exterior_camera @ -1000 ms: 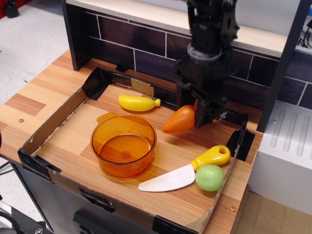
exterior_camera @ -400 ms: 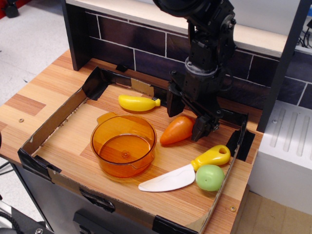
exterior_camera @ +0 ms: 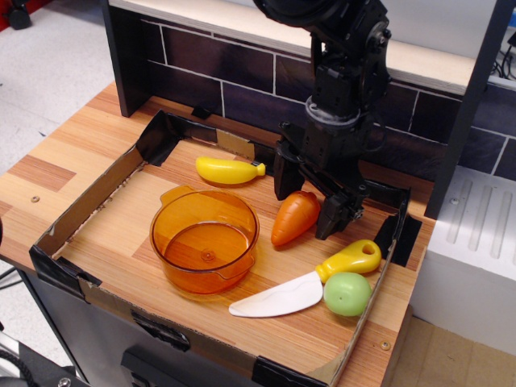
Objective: Take carrot out of pot
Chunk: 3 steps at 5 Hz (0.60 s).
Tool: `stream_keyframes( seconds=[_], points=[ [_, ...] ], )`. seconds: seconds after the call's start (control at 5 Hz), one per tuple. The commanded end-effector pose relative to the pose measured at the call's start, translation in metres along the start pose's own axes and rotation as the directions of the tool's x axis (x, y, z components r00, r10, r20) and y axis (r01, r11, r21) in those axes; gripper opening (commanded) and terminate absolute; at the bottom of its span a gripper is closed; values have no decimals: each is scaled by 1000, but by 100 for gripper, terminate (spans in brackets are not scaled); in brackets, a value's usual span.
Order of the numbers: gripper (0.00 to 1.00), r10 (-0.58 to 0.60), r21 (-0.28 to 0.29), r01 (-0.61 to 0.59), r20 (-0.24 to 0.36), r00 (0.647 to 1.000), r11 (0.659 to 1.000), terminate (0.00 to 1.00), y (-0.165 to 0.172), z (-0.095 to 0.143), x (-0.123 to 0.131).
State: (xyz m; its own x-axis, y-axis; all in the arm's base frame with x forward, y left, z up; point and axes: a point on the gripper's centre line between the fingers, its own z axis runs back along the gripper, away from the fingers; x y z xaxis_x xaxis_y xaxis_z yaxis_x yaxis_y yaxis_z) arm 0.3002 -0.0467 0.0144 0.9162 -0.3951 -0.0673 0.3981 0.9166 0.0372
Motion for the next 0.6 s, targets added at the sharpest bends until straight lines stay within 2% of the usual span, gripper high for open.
stream_keyframes(
  seconds=[0.0,0.2,0.4],
  points=[
    [100,73,-57,-65,153,986,996,0,13,86,11],
    [100,101,-39,-94,208,973,995,0,15,124,7],
    [100,101,-39,-94,208,973,995,100,15,124,7]
  ],
)
